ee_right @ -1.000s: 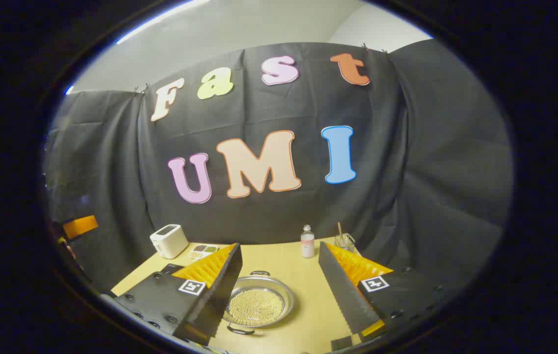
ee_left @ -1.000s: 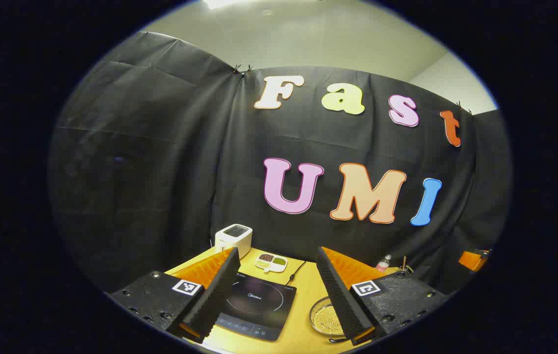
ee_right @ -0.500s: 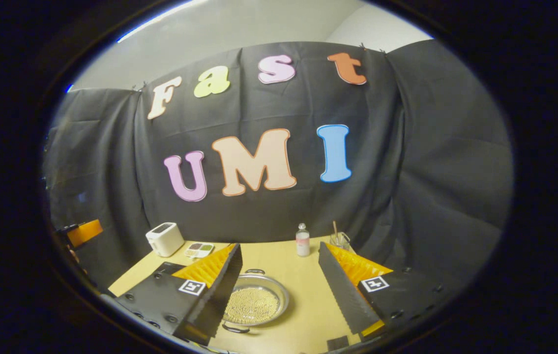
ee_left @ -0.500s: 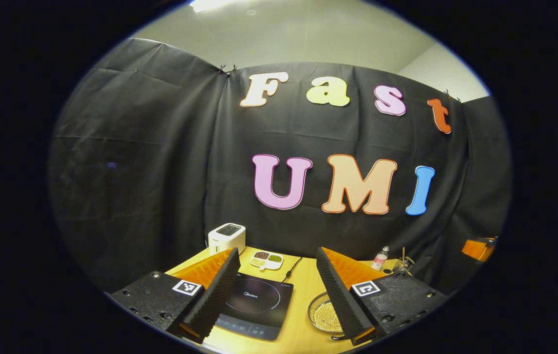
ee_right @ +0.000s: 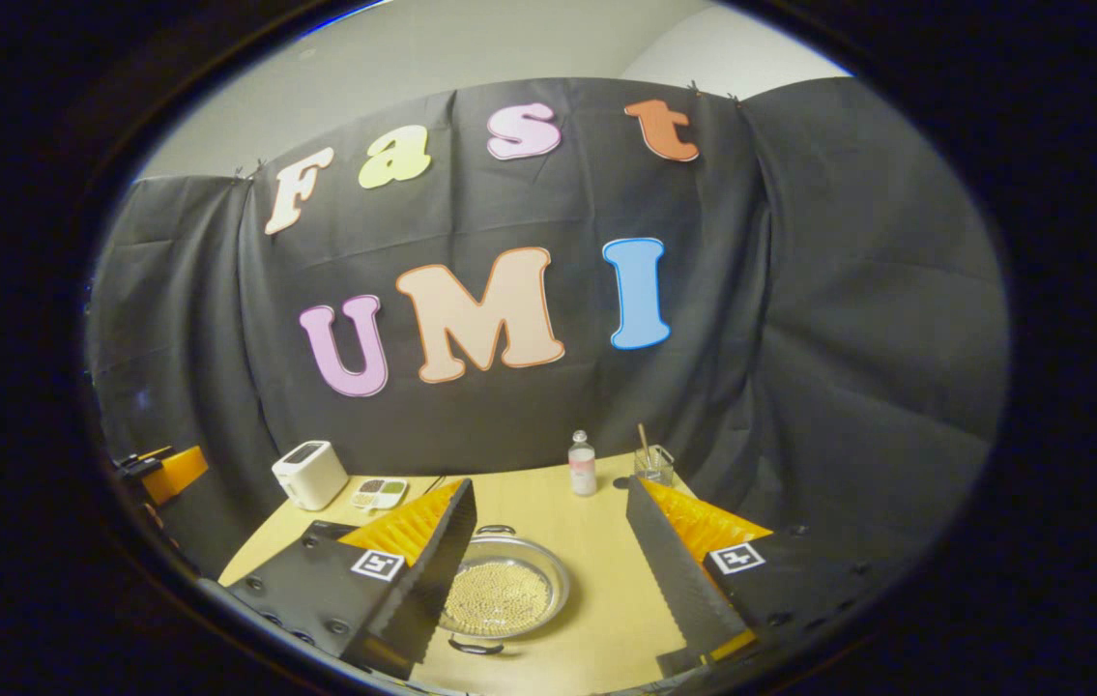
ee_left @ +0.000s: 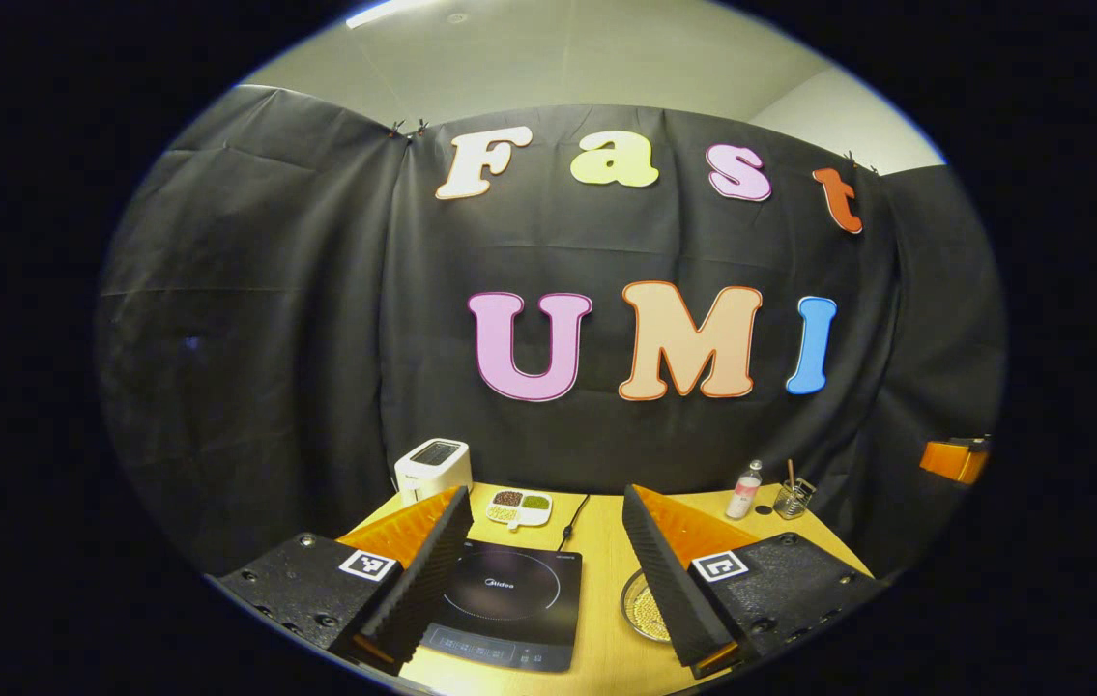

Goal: First push the handle of the pot to place it horizontally, then grasp the pot with both hands and set it on the induction cooktop.

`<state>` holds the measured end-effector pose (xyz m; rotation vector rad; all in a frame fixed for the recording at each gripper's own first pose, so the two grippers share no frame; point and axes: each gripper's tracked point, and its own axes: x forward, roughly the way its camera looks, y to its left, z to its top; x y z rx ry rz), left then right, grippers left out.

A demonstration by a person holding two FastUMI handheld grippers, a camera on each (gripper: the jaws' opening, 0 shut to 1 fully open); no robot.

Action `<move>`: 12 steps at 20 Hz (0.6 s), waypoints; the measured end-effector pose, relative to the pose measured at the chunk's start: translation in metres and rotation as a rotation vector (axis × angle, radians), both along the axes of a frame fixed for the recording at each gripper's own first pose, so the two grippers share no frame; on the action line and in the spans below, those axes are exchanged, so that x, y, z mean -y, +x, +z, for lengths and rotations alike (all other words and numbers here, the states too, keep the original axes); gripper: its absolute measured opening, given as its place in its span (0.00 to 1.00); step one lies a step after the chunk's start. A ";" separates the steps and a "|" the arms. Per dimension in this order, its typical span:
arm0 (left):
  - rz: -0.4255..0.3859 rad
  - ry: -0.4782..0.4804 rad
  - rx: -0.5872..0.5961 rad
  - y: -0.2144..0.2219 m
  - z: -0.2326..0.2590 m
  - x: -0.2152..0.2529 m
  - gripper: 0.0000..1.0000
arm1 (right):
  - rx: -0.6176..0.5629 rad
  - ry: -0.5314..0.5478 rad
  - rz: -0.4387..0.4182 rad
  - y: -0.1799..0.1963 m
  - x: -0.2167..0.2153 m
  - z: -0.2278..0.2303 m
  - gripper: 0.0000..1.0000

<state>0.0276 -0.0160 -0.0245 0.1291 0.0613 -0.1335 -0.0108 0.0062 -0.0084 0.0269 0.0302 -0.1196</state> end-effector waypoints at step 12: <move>0.028 0.013 -0.025 0.007 -0.009 -0.028 0.96 | -0.035 -0.007 0.019 0.017 -0.030 -0.027 0.31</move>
